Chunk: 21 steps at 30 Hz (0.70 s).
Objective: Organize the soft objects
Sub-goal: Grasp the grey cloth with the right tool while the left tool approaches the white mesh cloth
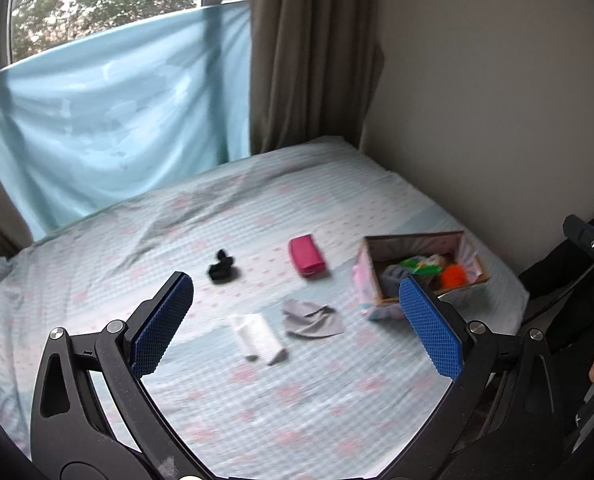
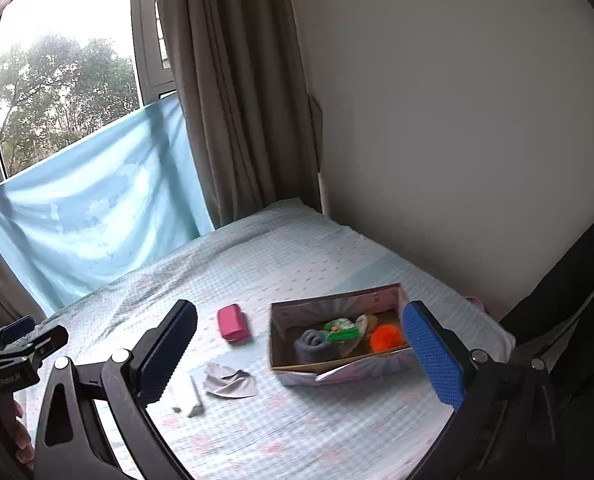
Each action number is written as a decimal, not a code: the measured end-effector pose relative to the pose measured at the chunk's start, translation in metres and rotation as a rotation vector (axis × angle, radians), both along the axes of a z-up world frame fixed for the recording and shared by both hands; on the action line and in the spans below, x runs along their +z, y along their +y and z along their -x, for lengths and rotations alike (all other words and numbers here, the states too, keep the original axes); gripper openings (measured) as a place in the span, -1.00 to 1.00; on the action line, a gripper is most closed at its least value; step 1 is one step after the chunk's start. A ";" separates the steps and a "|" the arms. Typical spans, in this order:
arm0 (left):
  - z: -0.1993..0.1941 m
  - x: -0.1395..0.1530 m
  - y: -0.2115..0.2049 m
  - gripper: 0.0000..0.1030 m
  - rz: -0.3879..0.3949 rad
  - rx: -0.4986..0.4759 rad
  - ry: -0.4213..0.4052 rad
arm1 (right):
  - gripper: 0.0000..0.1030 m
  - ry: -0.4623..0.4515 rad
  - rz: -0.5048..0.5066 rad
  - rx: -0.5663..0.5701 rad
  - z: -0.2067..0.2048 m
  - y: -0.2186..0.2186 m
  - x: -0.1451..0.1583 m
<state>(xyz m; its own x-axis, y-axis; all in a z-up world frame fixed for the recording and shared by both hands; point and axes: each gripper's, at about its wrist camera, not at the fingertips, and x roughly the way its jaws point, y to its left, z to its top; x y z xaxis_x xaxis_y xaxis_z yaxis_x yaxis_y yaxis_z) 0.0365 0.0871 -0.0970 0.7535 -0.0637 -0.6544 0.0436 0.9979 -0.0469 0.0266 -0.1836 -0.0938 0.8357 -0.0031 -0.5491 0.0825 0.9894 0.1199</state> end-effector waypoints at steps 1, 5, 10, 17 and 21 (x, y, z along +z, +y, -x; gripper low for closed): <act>0.001 -0.004 0.006 0.99 -0.001 0.000 0.008 | 0.99 0.005 -0.004 0.005 -0.001 0.009 -0.005; -0.001 -0.026 0.029 0.99 -0.007 -0.007 0.040 | 0.99 0.027 -0.002 0.032 -0.007 0.039 -0.026; -0.014 -0.069 0.046 0.99 0.000 -0.014 0.089 | 0.99 0.061 0.007 0.093 -0.024 0.075 -0.060; -0.035 -0.137 0.056 0.99 -0.016 -0.008 0.106 | 0.99 0.086 0.036 0.195 -0.055 0.116 -0.123; -0.048 -0.184 0.054 0.99 -0.035 -0.029 0.111 | 0.99 0.115 0.055 0.225 -0.075 0.132 -0.176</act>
<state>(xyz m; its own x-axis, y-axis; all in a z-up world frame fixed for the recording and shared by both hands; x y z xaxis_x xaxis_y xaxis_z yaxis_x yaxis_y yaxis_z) 0.0841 0.1415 -0.2812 0.6743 -0.0605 -0.7360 0.0692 0.9974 -0.0186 0.1021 -0.0512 -0.2701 0.7512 0.1430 -0.6444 -0.1304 0.9892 0.0675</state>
